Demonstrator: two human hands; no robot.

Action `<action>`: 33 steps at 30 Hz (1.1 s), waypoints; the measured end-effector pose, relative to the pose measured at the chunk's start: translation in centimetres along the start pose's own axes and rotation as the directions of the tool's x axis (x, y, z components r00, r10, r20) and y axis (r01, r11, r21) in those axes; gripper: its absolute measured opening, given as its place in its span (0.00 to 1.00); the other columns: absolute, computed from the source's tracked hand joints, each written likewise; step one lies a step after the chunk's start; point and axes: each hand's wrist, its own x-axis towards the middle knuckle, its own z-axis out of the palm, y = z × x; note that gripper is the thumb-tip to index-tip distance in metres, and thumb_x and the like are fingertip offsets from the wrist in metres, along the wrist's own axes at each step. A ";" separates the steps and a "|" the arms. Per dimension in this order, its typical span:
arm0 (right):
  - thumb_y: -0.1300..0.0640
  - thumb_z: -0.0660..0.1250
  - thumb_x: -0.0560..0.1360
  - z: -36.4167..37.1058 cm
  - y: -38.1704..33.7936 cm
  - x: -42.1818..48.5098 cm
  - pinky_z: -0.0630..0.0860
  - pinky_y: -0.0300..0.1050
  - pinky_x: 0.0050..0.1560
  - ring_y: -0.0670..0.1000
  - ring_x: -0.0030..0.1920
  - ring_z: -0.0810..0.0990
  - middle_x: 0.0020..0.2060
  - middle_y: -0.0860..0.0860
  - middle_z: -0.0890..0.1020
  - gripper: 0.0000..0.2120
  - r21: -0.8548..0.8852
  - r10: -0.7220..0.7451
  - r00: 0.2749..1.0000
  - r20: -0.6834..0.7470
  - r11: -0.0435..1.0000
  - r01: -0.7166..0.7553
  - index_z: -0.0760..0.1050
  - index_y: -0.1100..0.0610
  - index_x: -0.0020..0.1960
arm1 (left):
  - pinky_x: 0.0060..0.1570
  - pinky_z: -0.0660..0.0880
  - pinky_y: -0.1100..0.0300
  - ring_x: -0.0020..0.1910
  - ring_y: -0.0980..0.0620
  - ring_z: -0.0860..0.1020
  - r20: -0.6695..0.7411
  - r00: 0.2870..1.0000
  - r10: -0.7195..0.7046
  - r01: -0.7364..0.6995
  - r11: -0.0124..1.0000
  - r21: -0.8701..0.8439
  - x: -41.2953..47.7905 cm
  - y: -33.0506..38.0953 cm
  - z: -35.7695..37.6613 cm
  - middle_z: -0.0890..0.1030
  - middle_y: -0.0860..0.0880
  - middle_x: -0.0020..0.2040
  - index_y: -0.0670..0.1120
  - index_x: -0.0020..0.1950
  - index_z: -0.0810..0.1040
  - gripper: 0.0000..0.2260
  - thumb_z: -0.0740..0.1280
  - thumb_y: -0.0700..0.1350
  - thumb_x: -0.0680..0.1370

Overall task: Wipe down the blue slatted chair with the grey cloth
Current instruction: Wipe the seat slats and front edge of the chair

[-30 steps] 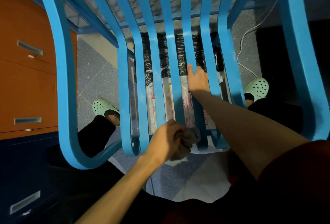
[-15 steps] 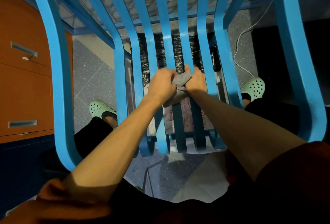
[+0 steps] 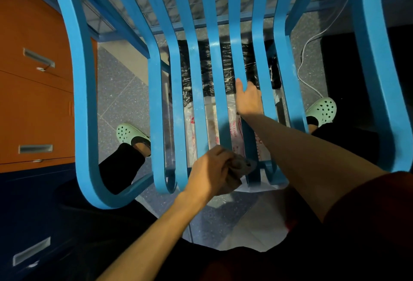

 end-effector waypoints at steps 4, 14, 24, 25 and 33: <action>0.38 0.50 0.81 0.1 0.1 0.2 0.71 0.58 0.64 0.61 0.64 0.73 0.66 0.62 0.73 0.32 -0.008 -0.009 1.000 -0.001 1.000 0.009 0.66 0.63 0.71 | 0.50 0.80 0.57 0.49 0.50 0.80 0.033 0.997 0.063 -0.065 0.997 0.042 1.1 -0.7 -0.5 0.79 0.50 0.54 0.48 0.59 0.81 0.11 0.65 0.41 0.78; 0.39 0.50 0.81 0.1 0.2 0.4 0.73 0.53 0.56 0.59 0.56 0.76 0.59 0.61 0.76 0.28 0.002 -0.024 1.000 -0.014 1.000 0.024 0.70 0.62 0.64 | 0.44 0.78 0.49 0.45 0.48 0.78 -0.090 0.995 0.039 -0.037 0.999 0.028 5.5 -1.5 -1.7 0.78 0.50 0.49 0.47 0.56 0.80 0.12 0.64 0.37 0.75; 0.39 0.50 0.82 -0.1 0.1 0.0 0.73 0.53 0.56 0.57 0.56 0.77 0.60 0.59 0.76 0.28 0.006 -0.034 0.999 -0.007 0.999 0.034 0.69 0.61 0.66 | 0.46 0.79 0.62 0.48 0.51 0.79 -0.026 0.987 0.156 -0.155 0.987 0.040 -2.0 -1.3 2.0 0.79 0.49 0.54 0.46 0.54 0.81 0.09 0.62 0.45 0.79; 0.39 0.50 0.82 0.0 0.1 0.0 0.73 0.52 0.55 0.57 0.55 0.77 0.60 0.59 0.76 0.28 0.008 -0.037 0.999 -0.011 0.999 0.037 0.69 0.61 0.66 | 0.45 0.80 0.59 0.47 0.51 0.79 -0.021 0.989 0.148 -0.147 0.988 0.042 -2.3 -1.5 2.3 0.79 0.49 0.53 0.46 0.54 0.81 0.11 0.60 0.47 0.80; 0.38 0.49 0.81 0.2 0.7 0.3 0.70 0.55 0.64 0.60 0.64 0.73 0.67 0.62 0.71 0.31 -0.014 -0.023 1.000 -0.008 1.000 0.023 0.65 0.61 0.72 | 0.43 0.75 0.66 0.47 0.54 0.78 -0.092 0.993 0.077 -0.078 0.997 -0.013 0.9 -0.9 -0.1 0.79 0.52 0.52 0.47 0.54 0.81 0.11 0.61 0.46 0.77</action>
